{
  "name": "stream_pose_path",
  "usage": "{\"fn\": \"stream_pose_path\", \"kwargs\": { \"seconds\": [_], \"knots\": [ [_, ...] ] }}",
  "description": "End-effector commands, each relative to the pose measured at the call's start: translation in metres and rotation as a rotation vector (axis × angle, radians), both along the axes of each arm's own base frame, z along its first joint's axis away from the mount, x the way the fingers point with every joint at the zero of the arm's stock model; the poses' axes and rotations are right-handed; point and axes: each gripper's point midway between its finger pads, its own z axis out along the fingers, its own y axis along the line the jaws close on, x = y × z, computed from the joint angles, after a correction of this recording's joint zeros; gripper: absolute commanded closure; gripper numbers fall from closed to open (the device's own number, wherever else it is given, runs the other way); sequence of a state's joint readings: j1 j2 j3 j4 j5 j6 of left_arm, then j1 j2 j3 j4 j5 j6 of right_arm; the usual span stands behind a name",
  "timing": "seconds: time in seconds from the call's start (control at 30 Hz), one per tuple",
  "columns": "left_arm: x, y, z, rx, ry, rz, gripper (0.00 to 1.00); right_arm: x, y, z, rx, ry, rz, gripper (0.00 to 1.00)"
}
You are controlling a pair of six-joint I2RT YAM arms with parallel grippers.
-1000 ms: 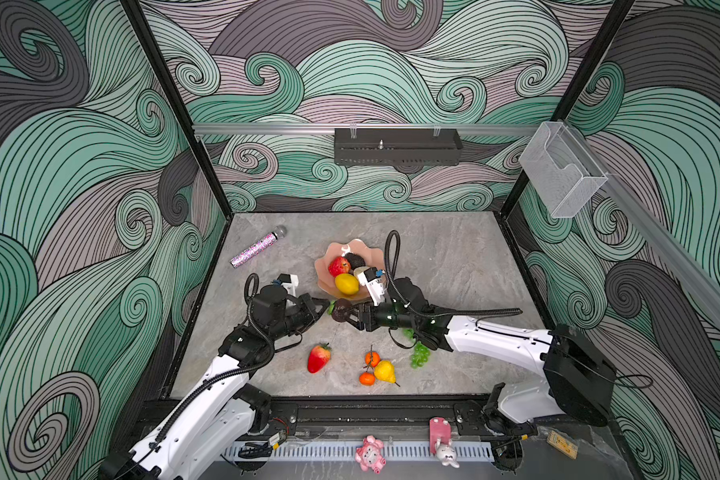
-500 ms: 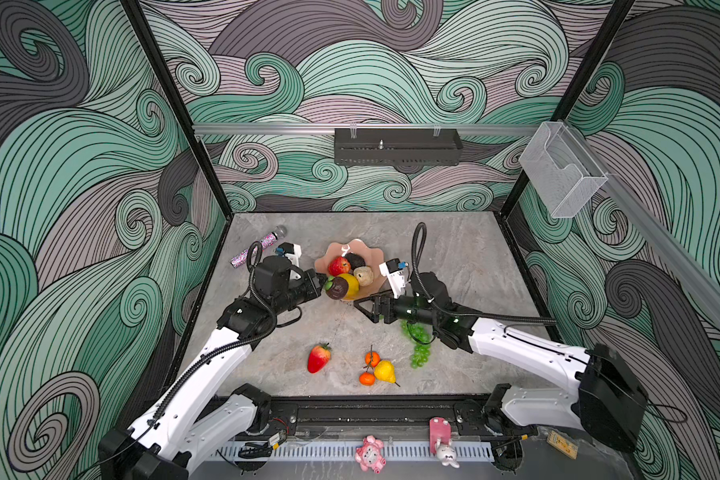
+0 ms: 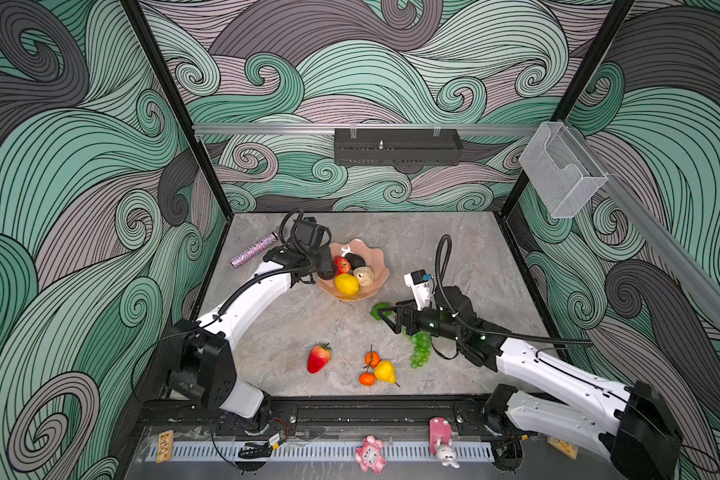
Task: Place and organize the fake fruits in the fruit bowl
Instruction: 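Carry the plum toward the bowl with the left gripper while the right withdraws, then lower the plum into the bowl beside the apple and lemon with the left gripper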
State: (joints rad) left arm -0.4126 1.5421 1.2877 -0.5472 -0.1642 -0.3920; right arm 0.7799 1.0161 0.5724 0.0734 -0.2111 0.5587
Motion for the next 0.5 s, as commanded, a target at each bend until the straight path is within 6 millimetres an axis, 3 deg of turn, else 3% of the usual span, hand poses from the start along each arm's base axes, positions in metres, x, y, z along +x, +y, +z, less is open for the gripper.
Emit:
{"fn": "stream_pose_path", "kwargs": {
  "seconds": [0.0, 0.47],
  "knots": [
    [0.002, 0.010, -0.012, 0.102, 0.078, -0.001, 1.00, 0.001, -0.010, -0.007, -0.029, -0.007, -0.027, 0.12],
    [0.022, 0.007, -0.053, 0.176, 0.155, 0.000, 1.00, 0.002, -0.017, -0.005, -0.037, -0.017, -0.029, 0.11]
  ]
}}
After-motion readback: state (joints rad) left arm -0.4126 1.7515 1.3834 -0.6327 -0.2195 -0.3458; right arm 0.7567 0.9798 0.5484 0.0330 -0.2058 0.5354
